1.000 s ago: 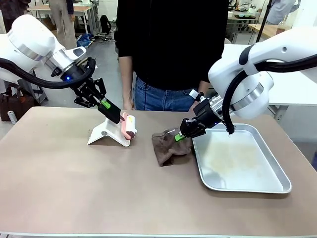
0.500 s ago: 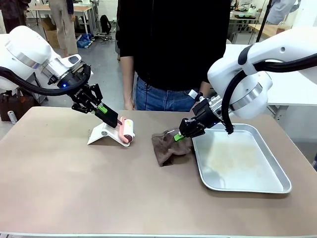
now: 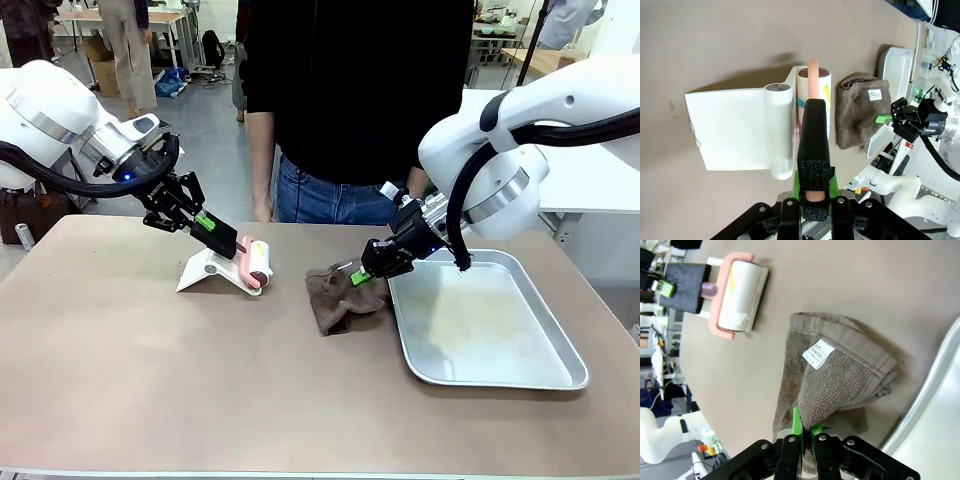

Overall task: Clean the surface of the table.
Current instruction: Return the Lint Roller and towel to their original positions.

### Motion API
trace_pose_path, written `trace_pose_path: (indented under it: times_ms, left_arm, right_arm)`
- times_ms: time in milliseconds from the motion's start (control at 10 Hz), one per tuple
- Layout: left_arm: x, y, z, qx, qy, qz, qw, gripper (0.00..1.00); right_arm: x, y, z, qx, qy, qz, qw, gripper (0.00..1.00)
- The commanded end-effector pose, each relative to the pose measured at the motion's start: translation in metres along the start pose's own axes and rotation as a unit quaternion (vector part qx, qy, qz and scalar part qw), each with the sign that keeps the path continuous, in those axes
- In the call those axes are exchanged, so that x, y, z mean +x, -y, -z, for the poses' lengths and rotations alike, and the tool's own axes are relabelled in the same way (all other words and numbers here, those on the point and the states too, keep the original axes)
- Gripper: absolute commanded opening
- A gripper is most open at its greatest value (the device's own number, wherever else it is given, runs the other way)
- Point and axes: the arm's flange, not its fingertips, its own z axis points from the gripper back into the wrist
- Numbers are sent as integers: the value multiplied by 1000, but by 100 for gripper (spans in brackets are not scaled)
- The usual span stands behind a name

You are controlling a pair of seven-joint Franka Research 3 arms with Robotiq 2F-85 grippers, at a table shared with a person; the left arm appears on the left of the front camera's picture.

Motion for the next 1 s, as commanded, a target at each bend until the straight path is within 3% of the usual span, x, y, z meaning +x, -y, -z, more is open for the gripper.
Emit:
trace_pose_path:
  times_ms: [0, 300, 400, 500, 600, 700, 900]
  left_arm:
    - [-4, -12, 1, -11, 1, 11, 1000, 22]
    - [-5, -12, 2, -20, -2, 13, 1000, 22]
    - [-5, -13, 2, -19, -1, 12, 1000, 28]
    - [-6, -13, 1, -16, 0, 10, 1000, 74]
    - [-6, -14, -1, -15, 2, 8, 1000, 86]
    - [-6, -14, -3, -16, 3, 6, 1000, 100]
    - [-6, -14, -12, -20, 14, 6, 1000, 100]
  right_arm:
    - [8, -4, 3, 9, 3, 13, 1000, 7]
    - [8, -3, 4, 11, 2, 15, 1000, 7]
    - [9, -3, 4, 13, 0, 17, 1000, 7]
    - [9, -2, 5, 18, 0, 21, 1000, 44]
    - [9, -2, 5, 20, -3, 21, 1000, 63]
    - [9, -2, 5, 23, -3, 23, 999, 100]
    - [8, -2, 5, 25, -1, 24, 999, 100]
